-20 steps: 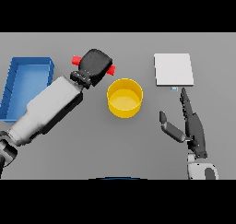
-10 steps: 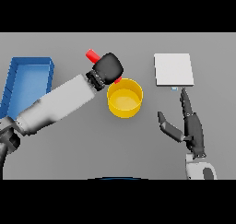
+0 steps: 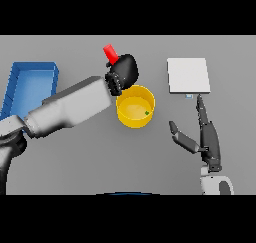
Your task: Pick up the red beaker and tilt it to pour out 1 green nut into yellow bowl. Pick up the yellow bowl and place it on the metallic measuring scale.
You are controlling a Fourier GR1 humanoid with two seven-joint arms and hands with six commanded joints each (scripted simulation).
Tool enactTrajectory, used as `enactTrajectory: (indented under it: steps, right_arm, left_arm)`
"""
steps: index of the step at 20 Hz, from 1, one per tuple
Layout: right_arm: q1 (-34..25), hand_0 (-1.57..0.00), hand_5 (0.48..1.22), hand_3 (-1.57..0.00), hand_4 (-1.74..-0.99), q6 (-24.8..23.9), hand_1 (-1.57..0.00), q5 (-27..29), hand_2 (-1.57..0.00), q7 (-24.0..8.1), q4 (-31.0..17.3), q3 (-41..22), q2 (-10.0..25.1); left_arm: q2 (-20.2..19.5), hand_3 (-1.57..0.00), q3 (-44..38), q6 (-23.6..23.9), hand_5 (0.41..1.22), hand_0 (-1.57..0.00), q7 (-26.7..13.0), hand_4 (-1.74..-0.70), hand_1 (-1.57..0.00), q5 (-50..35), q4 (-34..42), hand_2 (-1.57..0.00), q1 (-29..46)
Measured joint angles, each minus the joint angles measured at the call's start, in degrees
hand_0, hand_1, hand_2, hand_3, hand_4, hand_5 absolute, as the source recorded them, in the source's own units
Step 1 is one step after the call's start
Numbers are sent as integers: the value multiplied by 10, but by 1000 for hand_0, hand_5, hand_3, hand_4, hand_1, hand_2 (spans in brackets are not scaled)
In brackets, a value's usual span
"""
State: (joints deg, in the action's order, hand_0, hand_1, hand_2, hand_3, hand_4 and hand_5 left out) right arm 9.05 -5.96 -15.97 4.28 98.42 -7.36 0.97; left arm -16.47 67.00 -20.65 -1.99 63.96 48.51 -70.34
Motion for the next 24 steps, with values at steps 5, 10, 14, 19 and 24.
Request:
enactTrajectory:
  steps: [5, 10, 14, 19, 24]
  right_arm:
    - [2, 1, 592, 1, -1210, 0, 1, -3, 1, 14, 6, -4, 0]
    - [0, 1, 592, 1, -1206, -8, 1, -16, 1, 5, 3, -5, 1]
    - [-7, 1, 594, 1, -1190, -10, 1, -12, 1, 16, -4, -2, 0]
    - [-7, 1, 595, 1, -1183, 5, 1, 10, 1, 25, -9, -2, -6]
    - [-14, 1, 592, 1, -1222, 16, 1, 24, 1, 14, -4, 2, 1]
  left_arm:
    - [3, -1570, 53, 6, 1221, -1571, 41, -1735, -1571, 22, -19, -1571, -31]
    - [4, -1571, 71, 10, 1221, -1571, 58, -1730, -1571, 25, -28, -1571, -75]
    - [-37, -1266, 33, 31, 1221, -1571, 65, -1689, -1571, -1, -42, -1434, -136]
    - [-65, -1354, -42, 56, 1221, -1571, 61, -1715, -1571, -64, -129, -1526, -212]
    - [-105, -1360, -188, 74, 1221, -1571, -28, -1732, -1571, -210, -228, -1556, -203]
